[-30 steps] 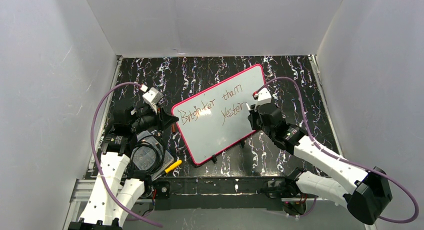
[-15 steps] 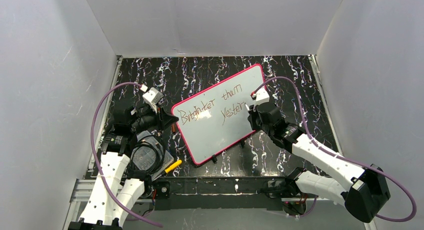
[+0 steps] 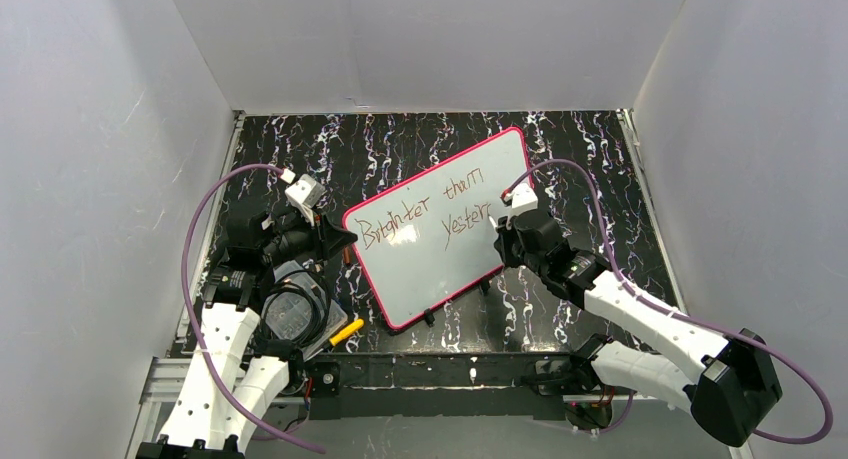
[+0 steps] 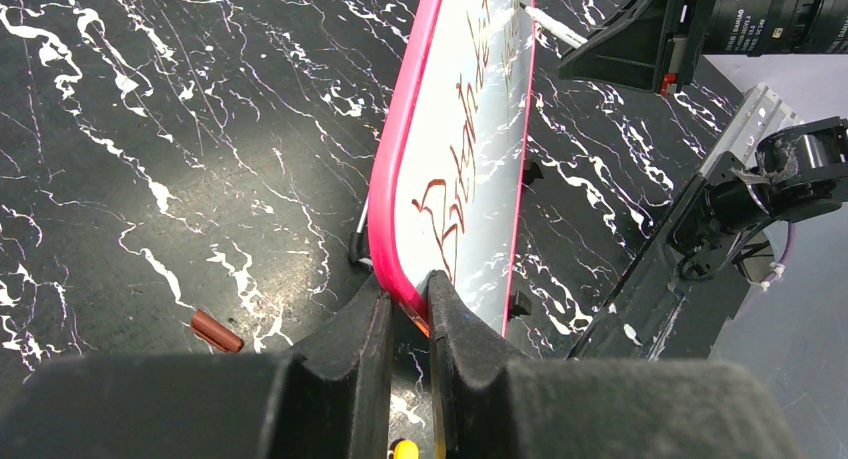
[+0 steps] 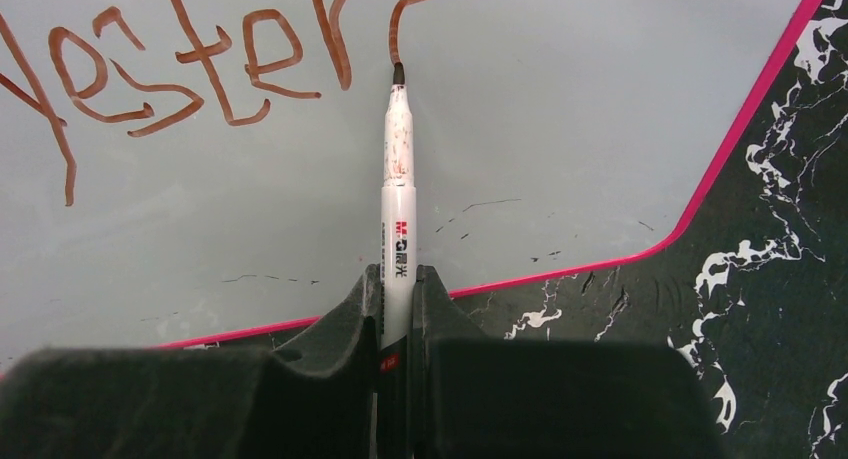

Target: Write a sentence on the whiteboard

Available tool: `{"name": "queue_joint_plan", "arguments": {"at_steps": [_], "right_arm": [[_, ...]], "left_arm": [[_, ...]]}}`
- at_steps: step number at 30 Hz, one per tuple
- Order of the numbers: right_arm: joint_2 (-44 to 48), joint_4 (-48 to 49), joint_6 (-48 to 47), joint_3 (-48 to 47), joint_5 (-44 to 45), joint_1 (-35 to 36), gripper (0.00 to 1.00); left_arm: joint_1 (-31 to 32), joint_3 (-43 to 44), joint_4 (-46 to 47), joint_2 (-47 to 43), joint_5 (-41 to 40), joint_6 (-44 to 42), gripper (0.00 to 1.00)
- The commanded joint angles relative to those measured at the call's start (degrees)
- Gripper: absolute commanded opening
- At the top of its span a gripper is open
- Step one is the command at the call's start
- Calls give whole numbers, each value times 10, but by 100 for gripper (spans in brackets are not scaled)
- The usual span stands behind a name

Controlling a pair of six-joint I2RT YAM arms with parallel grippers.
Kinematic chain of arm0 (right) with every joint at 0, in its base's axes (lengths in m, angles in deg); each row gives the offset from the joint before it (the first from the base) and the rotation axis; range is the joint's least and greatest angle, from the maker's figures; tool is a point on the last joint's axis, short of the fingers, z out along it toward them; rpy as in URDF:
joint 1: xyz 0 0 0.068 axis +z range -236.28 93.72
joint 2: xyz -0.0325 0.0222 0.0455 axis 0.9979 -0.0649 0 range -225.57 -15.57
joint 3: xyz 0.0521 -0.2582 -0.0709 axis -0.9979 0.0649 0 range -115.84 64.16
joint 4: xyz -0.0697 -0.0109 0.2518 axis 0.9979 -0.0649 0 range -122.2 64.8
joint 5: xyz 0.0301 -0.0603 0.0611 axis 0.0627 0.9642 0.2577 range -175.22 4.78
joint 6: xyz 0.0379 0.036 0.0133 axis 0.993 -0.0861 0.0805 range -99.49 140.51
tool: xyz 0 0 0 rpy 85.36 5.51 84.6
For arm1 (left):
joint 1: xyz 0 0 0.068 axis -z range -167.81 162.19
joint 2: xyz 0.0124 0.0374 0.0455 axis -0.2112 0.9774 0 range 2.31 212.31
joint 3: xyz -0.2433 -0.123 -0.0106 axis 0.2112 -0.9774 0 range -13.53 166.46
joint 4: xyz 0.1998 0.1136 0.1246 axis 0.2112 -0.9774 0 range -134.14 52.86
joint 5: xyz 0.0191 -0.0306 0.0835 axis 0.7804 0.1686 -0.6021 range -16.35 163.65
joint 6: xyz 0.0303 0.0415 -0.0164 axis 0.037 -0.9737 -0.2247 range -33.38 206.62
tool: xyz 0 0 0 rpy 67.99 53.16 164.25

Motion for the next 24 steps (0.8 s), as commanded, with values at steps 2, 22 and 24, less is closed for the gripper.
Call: {"name": "queue_joint_plan", "arguments": {"at_steps": [2,22,24], "right_arm": [[1,2,7,1,22,2,1],[-56,38,-47,-91,61,3,1],[-58,39,-47,-91,61,3,1]], "left_arm": [[5,-10,-4,-1,-5,-48,0],[6,-10,-4,-3,-7,-48,0],[6,-10,-4,-3,-7,-48,0]]}}
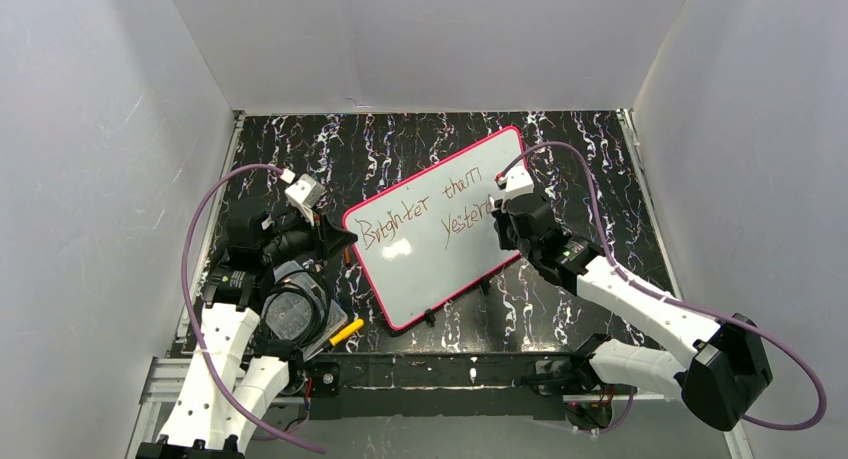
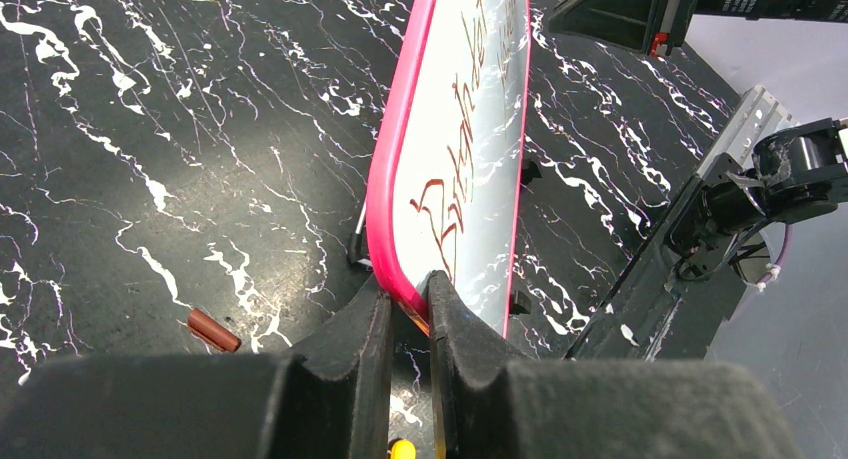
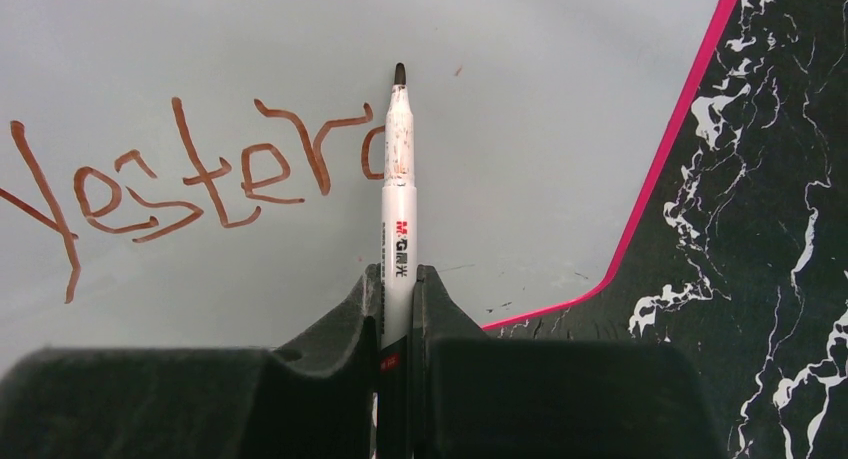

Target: Write a sentence on the whiteboard

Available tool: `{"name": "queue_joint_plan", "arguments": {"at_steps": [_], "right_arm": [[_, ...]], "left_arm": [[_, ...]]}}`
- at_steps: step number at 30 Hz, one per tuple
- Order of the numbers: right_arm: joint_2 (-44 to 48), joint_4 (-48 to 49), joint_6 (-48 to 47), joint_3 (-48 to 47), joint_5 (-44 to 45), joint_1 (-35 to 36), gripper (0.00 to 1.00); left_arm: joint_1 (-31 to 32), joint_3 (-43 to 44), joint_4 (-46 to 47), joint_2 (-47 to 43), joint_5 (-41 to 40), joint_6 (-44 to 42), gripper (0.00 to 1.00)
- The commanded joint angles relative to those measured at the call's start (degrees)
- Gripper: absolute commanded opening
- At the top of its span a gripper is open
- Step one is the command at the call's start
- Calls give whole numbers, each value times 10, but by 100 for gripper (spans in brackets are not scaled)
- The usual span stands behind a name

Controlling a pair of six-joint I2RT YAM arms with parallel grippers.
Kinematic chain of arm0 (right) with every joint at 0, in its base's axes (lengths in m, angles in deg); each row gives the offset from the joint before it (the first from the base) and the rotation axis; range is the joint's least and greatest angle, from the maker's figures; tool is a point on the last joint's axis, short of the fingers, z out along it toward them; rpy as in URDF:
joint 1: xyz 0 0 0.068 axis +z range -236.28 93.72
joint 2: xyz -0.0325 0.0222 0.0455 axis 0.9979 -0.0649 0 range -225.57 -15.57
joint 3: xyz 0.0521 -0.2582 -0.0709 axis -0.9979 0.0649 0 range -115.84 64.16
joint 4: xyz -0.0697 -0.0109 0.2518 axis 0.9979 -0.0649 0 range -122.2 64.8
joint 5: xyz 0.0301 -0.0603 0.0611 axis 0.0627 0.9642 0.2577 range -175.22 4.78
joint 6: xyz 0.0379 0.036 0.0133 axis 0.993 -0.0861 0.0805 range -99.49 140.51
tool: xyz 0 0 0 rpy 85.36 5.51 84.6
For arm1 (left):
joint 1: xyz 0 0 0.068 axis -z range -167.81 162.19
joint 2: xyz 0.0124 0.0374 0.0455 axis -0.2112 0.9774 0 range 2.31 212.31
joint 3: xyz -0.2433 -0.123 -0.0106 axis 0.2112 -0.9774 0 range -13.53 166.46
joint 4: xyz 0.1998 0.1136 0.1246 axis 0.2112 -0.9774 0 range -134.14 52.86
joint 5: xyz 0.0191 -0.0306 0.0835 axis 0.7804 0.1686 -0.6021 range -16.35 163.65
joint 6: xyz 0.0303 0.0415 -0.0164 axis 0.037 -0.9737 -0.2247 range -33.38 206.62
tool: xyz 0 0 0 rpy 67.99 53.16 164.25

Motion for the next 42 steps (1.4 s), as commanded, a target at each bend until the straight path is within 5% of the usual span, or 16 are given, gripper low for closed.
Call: {"name": "queue_joint_plan", "arguments": {"at_steps": [1,17,42], "right_arm": [[-8,34,-15,-26,3,1,1],[22,5,55,59,-31,1,1],[32,22,19,17,34,-12,1]], "left_arm": [[6,-9,-4,-3,-6,-52,0],[6,-9,-4,-3,-6,-52,0],[6,-10,-4,-1,-8,-53,0]]}}
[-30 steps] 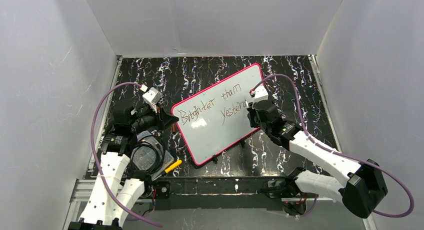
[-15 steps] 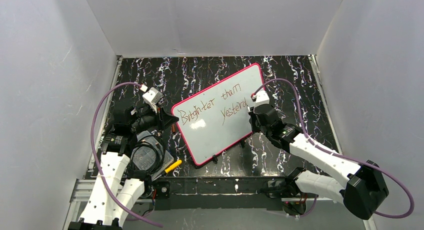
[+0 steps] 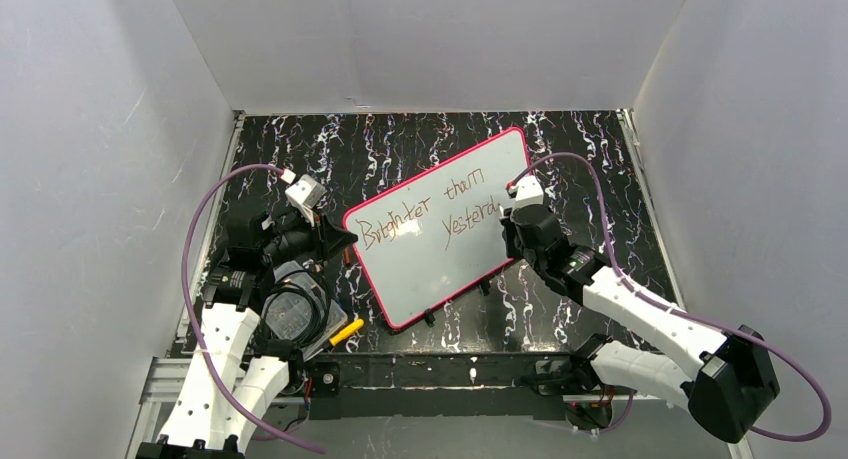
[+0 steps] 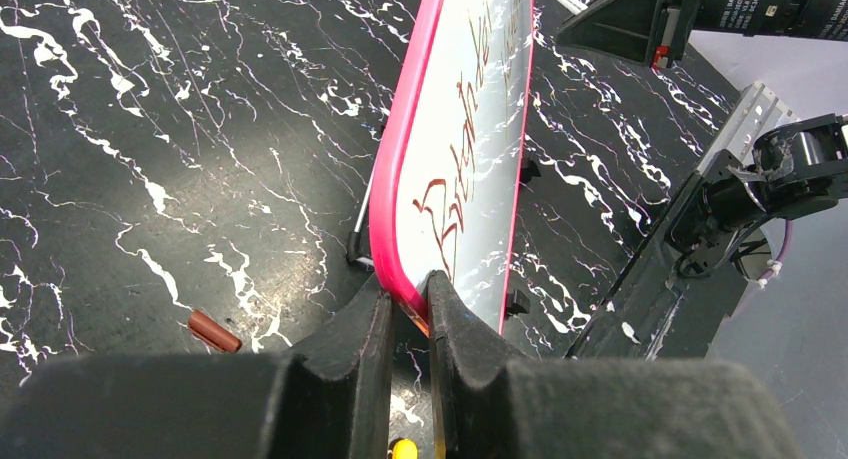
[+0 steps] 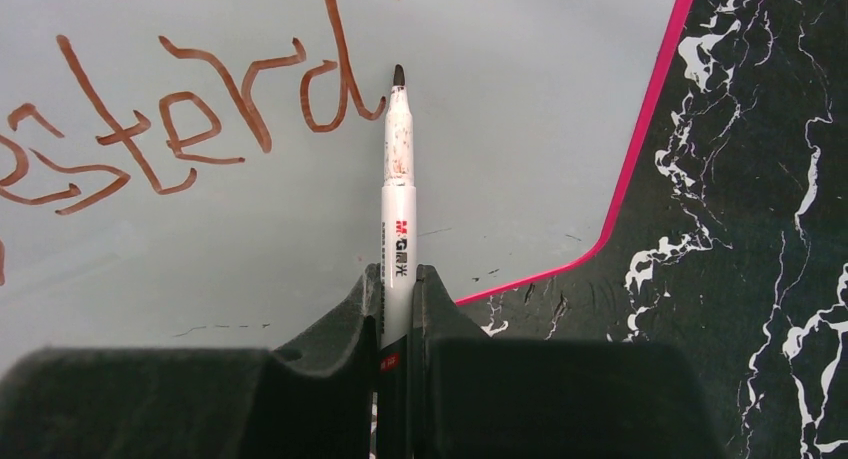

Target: Write a sentence on the whiteboard

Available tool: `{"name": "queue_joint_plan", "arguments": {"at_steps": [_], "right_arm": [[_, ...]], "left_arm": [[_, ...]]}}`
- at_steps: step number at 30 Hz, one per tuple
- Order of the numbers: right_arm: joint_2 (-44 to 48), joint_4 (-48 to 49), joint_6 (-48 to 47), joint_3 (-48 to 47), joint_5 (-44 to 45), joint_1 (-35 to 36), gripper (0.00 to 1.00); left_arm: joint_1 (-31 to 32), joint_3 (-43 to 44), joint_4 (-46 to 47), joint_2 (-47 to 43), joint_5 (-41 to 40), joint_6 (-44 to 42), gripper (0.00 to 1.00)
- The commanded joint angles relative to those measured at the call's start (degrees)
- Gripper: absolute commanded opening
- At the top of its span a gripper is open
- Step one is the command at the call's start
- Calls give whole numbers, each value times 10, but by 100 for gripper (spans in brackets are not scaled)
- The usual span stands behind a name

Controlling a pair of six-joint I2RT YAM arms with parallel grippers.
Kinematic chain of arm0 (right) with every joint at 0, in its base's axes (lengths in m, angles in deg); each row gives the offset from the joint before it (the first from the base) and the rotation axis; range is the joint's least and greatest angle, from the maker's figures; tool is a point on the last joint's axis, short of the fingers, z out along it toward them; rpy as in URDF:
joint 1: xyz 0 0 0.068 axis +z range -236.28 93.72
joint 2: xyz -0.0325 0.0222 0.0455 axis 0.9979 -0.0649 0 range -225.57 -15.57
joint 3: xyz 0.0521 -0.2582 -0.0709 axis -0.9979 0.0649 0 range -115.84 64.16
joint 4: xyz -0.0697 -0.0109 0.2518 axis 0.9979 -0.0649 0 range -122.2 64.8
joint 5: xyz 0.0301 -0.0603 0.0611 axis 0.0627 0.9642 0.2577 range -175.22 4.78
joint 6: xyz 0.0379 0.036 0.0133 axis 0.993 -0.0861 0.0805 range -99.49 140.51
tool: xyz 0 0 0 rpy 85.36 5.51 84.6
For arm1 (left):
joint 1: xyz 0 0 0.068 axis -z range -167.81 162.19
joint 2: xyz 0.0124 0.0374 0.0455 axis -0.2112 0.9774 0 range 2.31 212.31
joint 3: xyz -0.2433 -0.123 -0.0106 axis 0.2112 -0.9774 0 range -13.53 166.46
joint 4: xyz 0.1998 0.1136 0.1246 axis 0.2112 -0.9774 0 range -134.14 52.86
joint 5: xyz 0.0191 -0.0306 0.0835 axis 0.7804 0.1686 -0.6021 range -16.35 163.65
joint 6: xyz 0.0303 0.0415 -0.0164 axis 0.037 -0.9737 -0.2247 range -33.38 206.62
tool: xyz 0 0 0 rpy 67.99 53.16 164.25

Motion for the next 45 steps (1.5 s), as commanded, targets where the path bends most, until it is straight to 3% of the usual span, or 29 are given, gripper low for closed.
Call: {"name": "queue_joint_plan", "arguments": {"at_steps": [1,17,28,45], "right_arm": [[-13,31,-15,-31,9,-8,1],[18,19,-24,3,-55,-9,1],[13,-1,3,12,-8,-9,1],[-24,36,-36,-41,9,-9,1]], "left_arm": [[6,-9,-4,-1,-7,-48,0],[7,-9,-4,-2,-6,-48,0],[7,-9,-4,-2,-5,-48,0],[7,-9,-4,-3,-6,-48,0]]}}
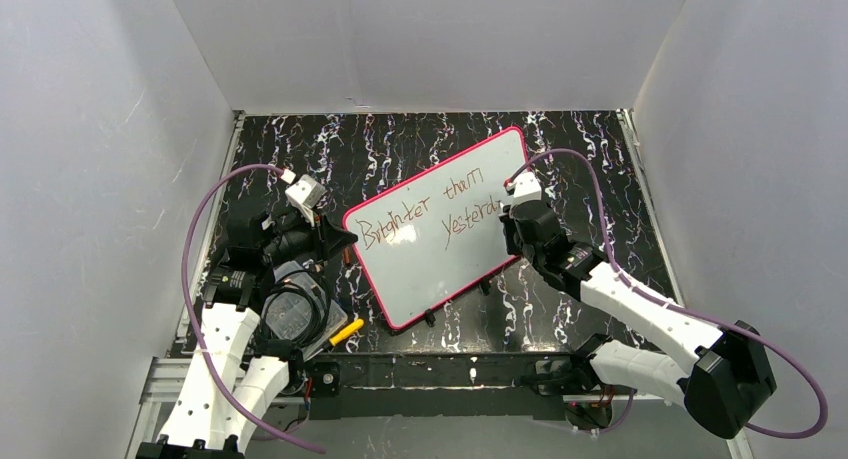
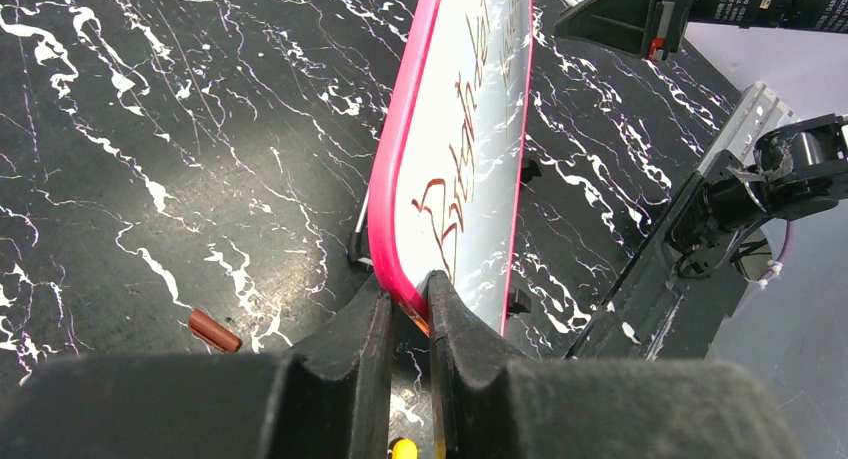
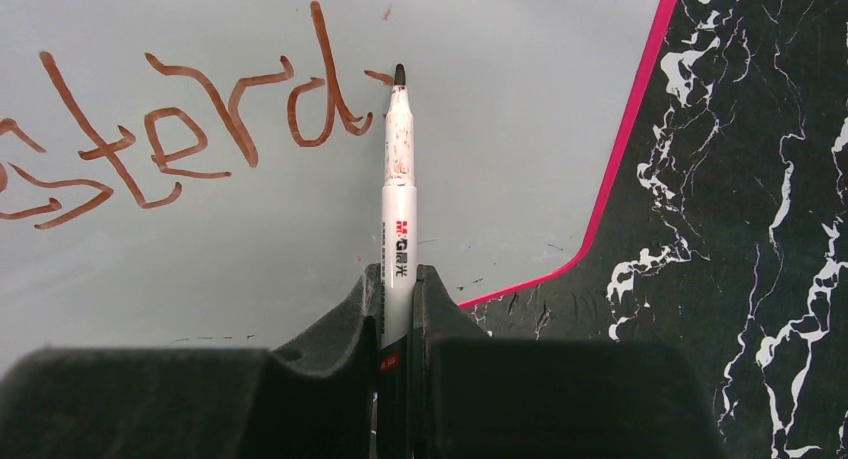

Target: Write a sentence on the whiteboard

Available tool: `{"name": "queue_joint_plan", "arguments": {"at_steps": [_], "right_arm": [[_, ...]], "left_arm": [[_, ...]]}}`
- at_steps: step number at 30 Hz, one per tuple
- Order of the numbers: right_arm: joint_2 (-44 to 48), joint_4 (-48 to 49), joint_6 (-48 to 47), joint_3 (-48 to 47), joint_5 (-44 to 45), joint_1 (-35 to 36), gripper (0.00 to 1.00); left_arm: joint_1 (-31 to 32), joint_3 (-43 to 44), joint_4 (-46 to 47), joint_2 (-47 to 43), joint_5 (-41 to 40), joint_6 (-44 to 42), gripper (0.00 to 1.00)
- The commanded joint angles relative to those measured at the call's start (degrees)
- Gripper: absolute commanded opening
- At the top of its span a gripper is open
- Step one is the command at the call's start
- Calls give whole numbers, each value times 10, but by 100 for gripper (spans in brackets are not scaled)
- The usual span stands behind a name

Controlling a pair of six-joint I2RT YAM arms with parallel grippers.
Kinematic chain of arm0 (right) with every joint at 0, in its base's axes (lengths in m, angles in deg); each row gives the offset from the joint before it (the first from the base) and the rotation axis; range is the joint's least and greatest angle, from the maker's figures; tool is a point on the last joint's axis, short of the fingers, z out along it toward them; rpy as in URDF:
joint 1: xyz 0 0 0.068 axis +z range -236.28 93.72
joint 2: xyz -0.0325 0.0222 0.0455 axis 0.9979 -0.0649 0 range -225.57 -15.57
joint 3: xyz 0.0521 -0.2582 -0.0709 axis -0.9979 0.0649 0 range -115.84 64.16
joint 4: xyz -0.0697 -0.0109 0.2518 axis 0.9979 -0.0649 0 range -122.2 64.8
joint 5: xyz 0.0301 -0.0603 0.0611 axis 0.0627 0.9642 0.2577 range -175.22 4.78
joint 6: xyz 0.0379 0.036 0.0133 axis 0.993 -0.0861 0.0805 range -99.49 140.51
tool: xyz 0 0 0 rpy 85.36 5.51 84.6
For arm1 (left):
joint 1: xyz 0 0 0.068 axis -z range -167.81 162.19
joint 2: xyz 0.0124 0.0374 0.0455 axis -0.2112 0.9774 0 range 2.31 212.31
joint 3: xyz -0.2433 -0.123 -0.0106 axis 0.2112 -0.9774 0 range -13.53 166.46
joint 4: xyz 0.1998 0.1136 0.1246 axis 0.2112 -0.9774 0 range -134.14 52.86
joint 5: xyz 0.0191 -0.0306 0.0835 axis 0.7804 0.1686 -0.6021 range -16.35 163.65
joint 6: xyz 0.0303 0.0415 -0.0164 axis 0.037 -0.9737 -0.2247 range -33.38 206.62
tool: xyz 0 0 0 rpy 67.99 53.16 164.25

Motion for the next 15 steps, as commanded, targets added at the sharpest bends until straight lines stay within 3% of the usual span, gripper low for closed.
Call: {"name": "queue_joint_plan", "arguments": {"at_steps": [1,15], "right_arm": [[-2,30,-13,-28,9,-1,1],[10,12,34,28,-7,-1,1]], "left_arm": [[7,-9,-4,-3,-6,-49,0],[6,-9,-4,-3,-5,-47,0]]}}
